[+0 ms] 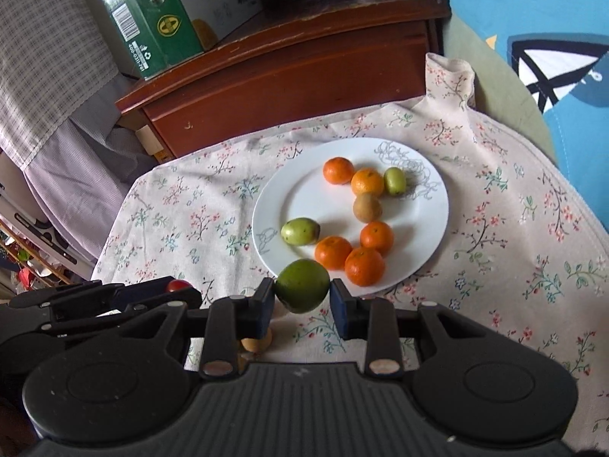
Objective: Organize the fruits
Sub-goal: 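Grasp a red cherry tomato with the left gripper while the right gripper grasps a green fruit, then carry the tomato and green fruit onto the plate and open both grippers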
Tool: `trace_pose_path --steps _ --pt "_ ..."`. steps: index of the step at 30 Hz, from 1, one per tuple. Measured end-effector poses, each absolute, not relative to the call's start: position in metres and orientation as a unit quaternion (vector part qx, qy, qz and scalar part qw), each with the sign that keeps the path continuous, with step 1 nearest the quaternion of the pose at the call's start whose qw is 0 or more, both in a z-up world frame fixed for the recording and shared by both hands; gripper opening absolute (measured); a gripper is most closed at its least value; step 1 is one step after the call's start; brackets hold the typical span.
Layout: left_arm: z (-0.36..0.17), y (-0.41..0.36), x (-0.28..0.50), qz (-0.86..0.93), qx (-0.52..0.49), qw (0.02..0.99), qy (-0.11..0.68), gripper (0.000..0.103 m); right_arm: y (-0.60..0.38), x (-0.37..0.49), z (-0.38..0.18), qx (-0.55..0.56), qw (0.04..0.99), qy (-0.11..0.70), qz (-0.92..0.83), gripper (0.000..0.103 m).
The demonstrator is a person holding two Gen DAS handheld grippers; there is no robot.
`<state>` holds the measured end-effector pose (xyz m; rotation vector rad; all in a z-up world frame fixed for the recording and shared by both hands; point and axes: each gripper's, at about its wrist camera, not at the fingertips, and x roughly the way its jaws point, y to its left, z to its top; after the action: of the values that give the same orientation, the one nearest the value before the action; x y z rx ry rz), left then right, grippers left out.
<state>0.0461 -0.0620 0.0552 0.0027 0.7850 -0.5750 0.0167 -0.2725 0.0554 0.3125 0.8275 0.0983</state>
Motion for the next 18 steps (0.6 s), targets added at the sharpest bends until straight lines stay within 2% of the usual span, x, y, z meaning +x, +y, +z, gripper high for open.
trace_pose_path --steps 18 --pt "0.034 -0.091 0.106 -0.277 -0.048 0.884 0.373 0.024 -0.287 0.057 0.044 0.164 0.908 0.386 0.020 0.032"
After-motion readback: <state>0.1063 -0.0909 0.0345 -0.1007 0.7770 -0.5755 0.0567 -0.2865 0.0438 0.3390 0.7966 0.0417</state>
